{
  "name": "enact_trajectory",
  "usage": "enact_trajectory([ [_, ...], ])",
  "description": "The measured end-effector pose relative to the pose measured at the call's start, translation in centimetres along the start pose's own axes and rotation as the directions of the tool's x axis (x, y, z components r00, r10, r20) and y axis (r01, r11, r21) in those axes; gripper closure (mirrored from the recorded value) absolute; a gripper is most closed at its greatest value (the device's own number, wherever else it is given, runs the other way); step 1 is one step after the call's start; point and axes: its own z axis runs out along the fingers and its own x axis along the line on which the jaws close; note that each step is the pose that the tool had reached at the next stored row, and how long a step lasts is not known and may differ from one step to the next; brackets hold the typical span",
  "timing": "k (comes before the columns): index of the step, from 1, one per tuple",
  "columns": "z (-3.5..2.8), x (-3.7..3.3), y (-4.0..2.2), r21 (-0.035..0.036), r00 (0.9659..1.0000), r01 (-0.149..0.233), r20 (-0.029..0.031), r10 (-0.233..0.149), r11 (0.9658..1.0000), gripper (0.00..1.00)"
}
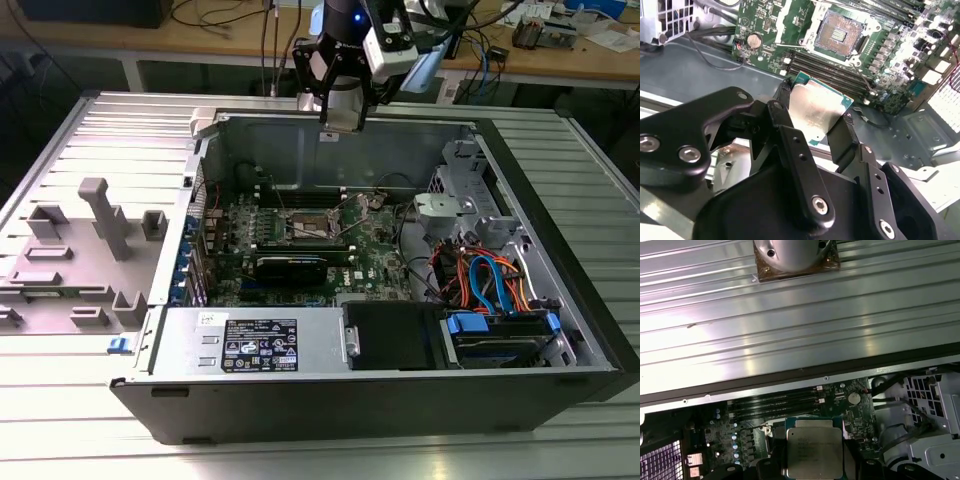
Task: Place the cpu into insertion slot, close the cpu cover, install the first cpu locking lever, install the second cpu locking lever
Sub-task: 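Place the cpu into insertion slot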
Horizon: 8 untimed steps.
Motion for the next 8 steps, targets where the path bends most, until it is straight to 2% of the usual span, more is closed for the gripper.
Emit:
enact_trajectory([
  [8,0.12,-0.07,-0.38,0.0002,0.9999,-0.011,0.0009,0.011,0.9999,0.46],
])
